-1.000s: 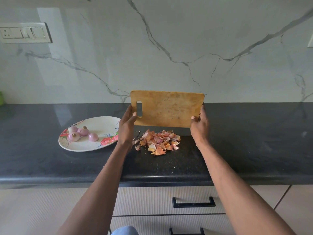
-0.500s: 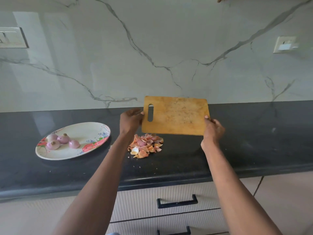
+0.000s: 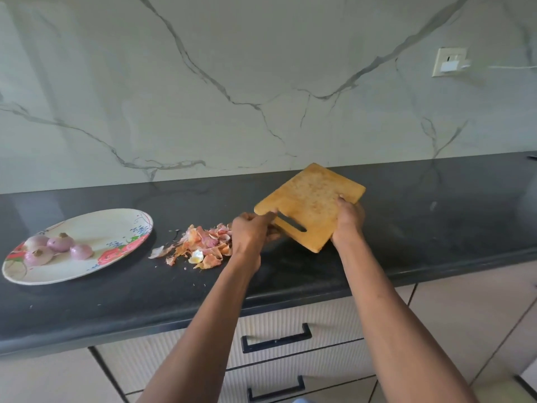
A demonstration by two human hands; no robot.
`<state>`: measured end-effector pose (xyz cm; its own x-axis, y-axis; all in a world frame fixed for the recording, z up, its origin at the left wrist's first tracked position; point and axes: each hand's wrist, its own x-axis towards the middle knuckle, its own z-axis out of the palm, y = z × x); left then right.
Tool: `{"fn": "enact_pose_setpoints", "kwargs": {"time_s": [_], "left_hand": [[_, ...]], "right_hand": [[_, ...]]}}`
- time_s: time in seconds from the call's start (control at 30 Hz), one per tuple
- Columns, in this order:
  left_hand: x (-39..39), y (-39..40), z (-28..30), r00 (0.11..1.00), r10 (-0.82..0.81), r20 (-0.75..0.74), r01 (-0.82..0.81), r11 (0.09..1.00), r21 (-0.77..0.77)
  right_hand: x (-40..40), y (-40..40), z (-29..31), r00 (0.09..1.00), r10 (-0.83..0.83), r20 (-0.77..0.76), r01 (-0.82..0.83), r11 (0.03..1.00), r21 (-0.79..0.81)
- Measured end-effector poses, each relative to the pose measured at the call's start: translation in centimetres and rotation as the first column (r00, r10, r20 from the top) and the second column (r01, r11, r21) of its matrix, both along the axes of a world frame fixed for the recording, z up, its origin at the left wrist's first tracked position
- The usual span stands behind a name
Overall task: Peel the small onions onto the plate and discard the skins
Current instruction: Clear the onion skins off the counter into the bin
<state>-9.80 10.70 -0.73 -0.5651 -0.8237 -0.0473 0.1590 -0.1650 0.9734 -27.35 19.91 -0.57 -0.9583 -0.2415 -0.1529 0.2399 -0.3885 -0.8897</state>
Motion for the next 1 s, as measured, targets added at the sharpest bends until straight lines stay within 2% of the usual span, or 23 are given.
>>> {"fn": "enact_pose_setpoints", "kwargs": {"time_s": [0.1,0.2,0.3,0.4,0.6,0.73,0.8,0.9,1.0], "left_hand": [[-0.1,-1.8,0.3,0.985,0.076,0.157,-0.051,0.986,-0.156],[-0.9,-2.1,0.9,0.958,0.013,0.288,0.053,0.974,-0.22],[-2.0,-1.9,1.4,0.878,0.056,0.476,0.118,0.937,-0.328],[-2.6,-2.0,1.3,0.815,0.098,0.571,0.147,0.919,-0.366],[-3.0,-2.3,-0.6,0.826,0.156,0.541,0.087,0.914,-0.396],[-3.3,-2.6,-1.0,0.839,0.155,0.522,0.08,0.913,-0.399],[-3.3,-2.6,-1.0,0.842,0.153,0.517,0.082,0.911,-0.403],[-3.1,-2.1,-0.8,0.848,0.16,0.505,0.078,0.905,-0.419],[-2.6,-1.3,-0.8,0.892,0.216,0.397,0.028,0.85,-0.525]], "right_hand": [[-1.3,0.7,0.2,0.979,0.174,-0.111,-0.147,0.966,0.214],[-1.8,1.0,0.7,0.911,0.381,-0.158,-0.287,0.86,0.421],[-2.6,0.4,0.6,0.871,0.447,-0.207,-0.281,0.795,0.537],[-2.9,-0.4,0.5,0.849,0.455,-0.268,-0.179,0.725,0.665],[-4.0,-2.3,0.1,0.798,0.526,-0.294,-0.028,0.52,0.854],[-4.4,-2.5,0.2,0.721,0.608,-0.331,0.202,0.274,0.941],[-4.3,-2.6,0.1,0.719,0.621,-0.311,0.193,0.252,0.948],[-4.0,-2.6,-0.2,0.715,0.616,-0.331,0.192,0.282,0.94],[-2.7,-2.3,-0.3,0.655,0.559,-0.508,0.4,0.314,0.861]]}}
